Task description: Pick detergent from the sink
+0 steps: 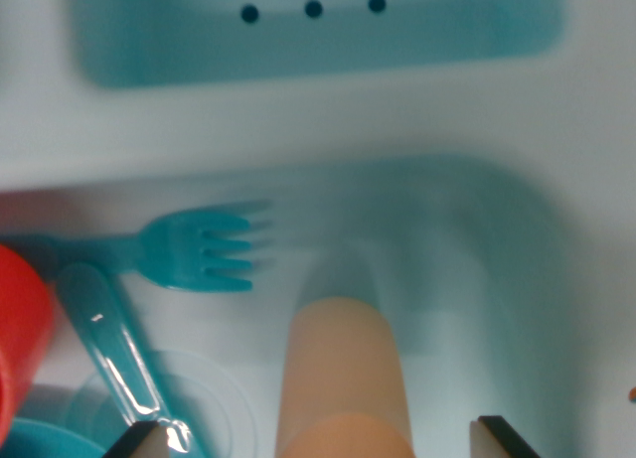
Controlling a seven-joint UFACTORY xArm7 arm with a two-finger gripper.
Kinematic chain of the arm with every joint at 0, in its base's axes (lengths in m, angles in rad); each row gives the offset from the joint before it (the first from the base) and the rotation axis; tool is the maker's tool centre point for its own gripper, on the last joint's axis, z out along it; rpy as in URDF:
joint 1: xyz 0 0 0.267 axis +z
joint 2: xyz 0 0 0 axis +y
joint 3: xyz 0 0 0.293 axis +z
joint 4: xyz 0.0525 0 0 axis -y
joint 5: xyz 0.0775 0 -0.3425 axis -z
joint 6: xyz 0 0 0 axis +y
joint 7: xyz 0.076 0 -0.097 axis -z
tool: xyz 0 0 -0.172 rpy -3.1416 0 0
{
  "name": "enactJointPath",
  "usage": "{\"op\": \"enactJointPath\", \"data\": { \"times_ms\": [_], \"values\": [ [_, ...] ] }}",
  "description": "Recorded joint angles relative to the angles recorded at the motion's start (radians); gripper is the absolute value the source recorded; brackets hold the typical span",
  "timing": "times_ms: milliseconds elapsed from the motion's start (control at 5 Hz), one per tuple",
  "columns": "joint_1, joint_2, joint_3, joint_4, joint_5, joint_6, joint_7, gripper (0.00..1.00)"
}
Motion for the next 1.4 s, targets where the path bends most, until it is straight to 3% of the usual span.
{"op": "enactJointPath", "data": {
  "times_ms": [1000, 1200, 1400],
  "values": [
    [-0.0017, 0.002, -0.001, -0.006, -0.0001, -0.007, -0.001, 0.00],
    [-0.0017, 0.002, -0.001, -0.006, -0.0001, -0.007, -0.001, 1.00],
    [-0.0017, 0.002, -0.001, -0.006, -0.0001, -0.007, -0.001, 1.00]
  ]
}}
